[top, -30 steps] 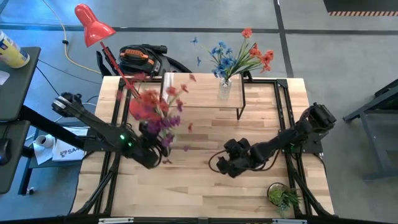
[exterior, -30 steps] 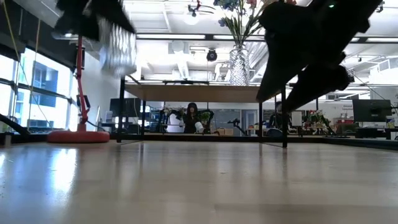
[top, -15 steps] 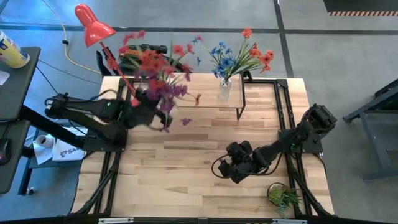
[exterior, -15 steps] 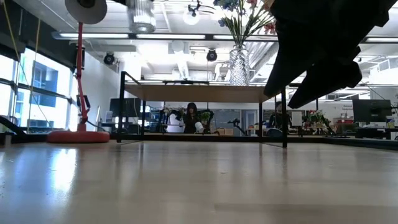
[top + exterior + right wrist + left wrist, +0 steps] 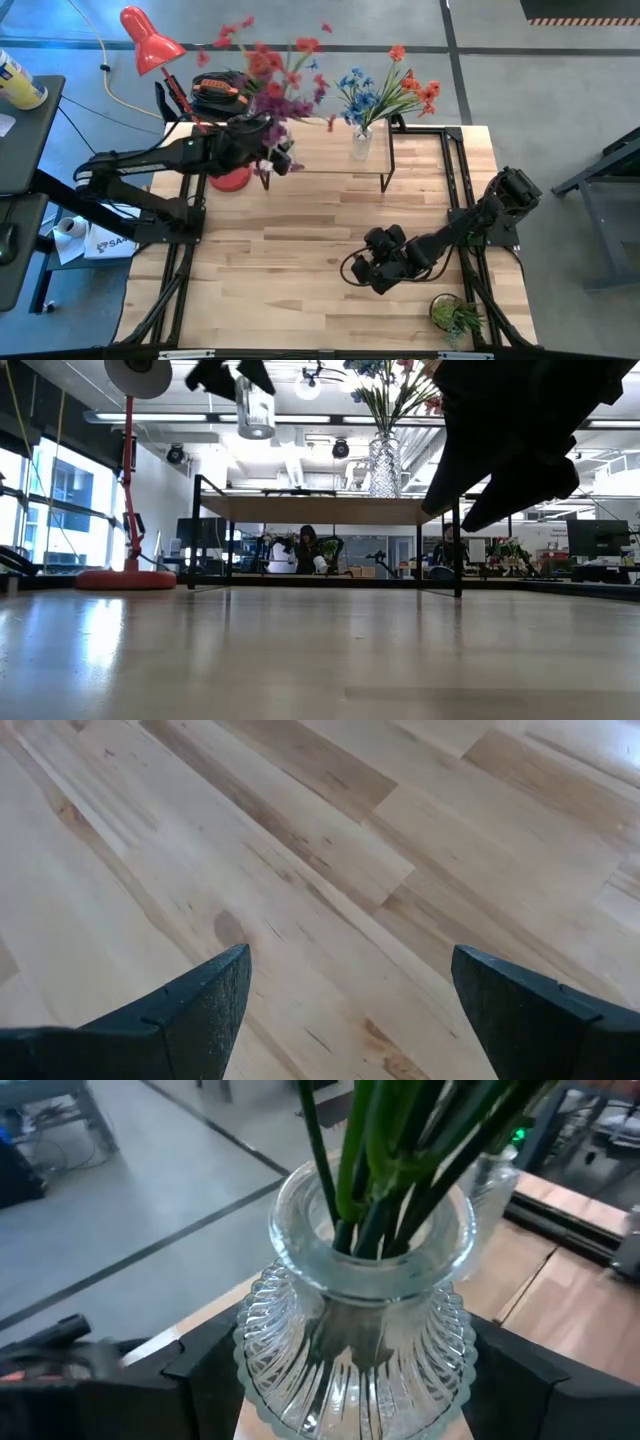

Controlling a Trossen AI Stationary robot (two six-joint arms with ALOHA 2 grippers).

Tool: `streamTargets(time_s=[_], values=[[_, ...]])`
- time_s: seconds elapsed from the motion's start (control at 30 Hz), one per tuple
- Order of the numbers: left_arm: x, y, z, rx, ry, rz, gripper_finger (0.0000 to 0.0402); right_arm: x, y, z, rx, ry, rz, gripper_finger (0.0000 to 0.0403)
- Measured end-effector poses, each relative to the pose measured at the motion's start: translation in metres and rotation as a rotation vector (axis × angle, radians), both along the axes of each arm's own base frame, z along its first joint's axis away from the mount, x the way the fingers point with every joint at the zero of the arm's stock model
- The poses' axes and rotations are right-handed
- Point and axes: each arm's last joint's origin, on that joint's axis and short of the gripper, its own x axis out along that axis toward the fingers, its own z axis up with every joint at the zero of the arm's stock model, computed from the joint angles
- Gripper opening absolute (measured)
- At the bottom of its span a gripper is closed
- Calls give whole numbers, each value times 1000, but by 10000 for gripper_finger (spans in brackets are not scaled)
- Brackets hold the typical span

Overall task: Pick and place flowers into a vace then onto a shelf
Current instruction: Put the transparent flower vase containing the purple and orange flowers on the shelf

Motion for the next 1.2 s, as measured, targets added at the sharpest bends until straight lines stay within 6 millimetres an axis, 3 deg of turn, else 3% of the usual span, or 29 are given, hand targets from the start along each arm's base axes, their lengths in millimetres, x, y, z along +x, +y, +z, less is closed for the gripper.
streamTargets(time_s=[0.43,0.67,0.9,1.2], values=[[38,35,-31,-15,76,27,318,-1,0,-1,7,22,5,334],[34,57,-34,-54,59,75,318,-2,0,-1,6,24,3,334],[31,65,-35,-76,47,77,320,-2,-1,-1,5,26,1,334],[31,63,-71,-102,46,80,318,-1,-3,-1,4,30,-7,334]])
